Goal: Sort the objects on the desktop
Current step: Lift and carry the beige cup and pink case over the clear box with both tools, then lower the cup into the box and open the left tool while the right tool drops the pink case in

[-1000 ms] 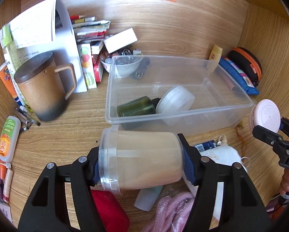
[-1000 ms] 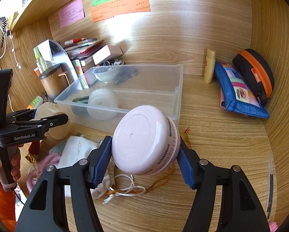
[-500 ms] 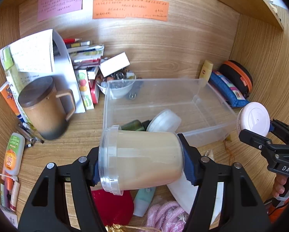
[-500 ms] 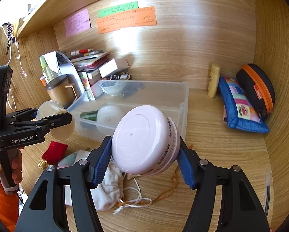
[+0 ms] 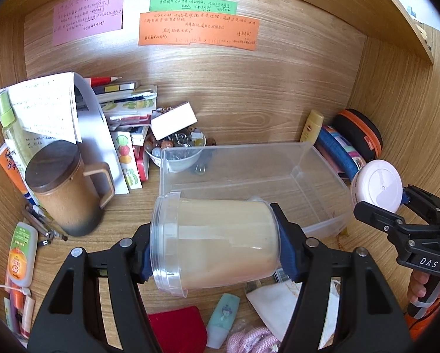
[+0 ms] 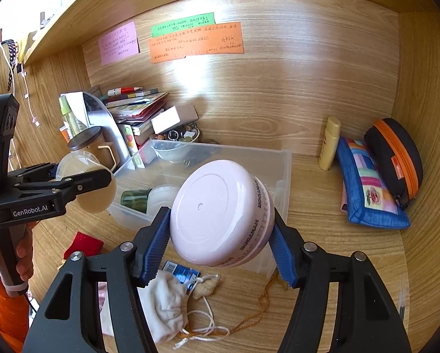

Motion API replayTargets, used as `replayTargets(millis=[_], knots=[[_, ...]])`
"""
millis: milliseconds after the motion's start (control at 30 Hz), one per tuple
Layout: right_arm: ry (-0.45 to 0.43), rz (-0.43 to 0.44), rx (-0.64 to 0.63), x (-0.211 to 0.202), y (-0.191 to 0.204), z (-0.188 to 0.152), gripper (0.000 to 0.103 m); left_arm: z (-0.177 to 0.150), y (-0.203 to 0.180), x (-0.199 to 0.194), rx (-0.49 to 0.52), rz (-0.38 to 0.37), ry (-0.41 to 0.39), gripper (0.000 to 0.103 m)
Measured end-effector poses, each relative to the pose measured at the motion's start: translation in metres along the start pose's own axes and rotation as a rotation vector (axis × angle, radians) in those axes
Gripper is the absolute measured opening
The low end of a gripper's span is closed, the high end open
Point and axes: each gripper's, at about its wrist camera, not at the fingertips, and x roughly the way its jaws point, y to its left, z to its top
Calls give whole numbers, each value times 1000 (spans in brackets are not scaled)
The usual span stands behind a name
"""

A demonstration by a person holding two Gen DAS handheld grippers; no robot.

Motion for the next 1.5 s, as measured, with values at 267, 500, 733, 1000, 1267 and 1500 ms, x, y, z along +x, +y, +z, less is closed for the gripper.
replayTargets(millis=[267,500,733,1000,1267,1500], knots=[[15,-3,1,19,-3,12,60,18,10,11,-25,-10,-3,65],[28,5,1,34,-5,21,60,27,13,27,-31,-9,10,65],[56,3,7,52,-14,28,60,33,17,48,-42,-10,39,65],[88,10,9,68,-23,34,60,35,17,68,-26,-6,75,65],[127,16,-6,85,-26,41,60,38,17,86,-15,12,102,65],[167,20,-44,101,-22,42,60,34,20,103,-19,18,141,65]])
